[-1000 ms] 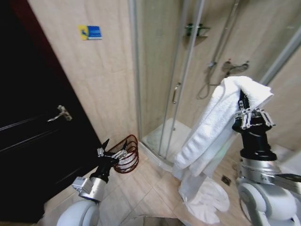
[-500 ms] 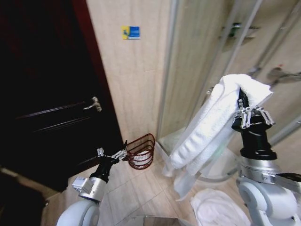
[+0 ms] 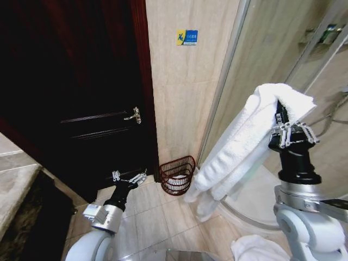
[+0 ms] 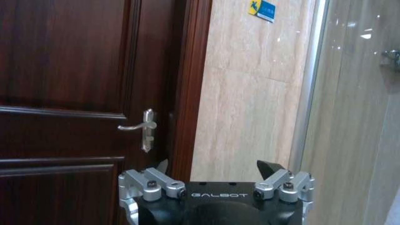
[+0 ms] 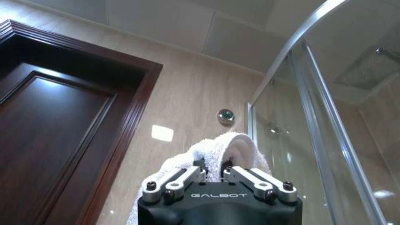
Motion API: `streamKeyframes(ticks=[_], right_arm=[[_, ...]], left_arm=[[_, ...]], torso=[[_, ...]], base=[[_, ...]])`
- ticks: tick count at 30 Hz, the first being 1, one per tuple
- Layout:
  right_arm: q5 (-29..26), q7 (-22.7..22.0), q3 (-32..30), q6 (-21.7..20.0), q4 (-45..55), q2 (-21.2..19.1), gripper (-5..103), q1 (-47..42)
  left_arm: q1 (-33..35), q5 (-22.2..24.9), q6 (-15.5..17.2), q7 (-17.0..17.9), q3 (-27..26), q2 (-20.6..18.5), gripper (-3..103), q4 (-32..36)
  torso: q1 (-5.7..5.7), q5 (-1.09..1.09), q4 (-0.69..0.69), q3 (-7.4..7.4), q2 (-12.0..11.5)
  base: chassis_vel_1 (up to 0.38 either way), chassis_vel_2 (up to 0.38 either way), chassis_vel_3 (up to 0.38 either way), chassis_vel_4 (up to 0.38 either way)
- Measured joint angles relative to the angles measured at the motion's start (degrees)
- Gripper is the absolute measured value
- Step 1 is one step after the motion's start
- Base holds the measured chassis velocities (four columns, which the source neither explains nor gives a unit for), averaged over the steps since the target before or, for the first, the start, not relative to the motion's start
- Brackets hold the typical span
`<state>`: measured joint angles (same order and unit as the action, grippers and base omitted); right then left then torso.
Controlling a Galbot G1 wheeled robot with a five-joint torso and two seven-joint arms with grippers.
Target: Discard the used towel into the hamper.
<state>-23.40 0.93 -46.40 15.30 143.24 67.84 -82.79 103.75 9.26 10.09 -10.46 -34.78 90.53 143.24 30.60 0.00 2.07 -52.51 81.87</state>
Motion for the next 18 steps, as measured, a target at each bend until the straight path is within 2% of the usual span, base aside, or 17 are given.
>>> streamKeyframes(ticks=[18], right_arm=[[0.38,1.41,-0.30,0.75,0.00,-0.17,9,-0.02]], left_arm=[[0.00,0.00,0.00,0.00,0.00,0.00,97,0.00]], torso=[[0.03,0.00,0.01,-0.03,0.05]], base=[[0.023,0.025,0.024,0.024]])
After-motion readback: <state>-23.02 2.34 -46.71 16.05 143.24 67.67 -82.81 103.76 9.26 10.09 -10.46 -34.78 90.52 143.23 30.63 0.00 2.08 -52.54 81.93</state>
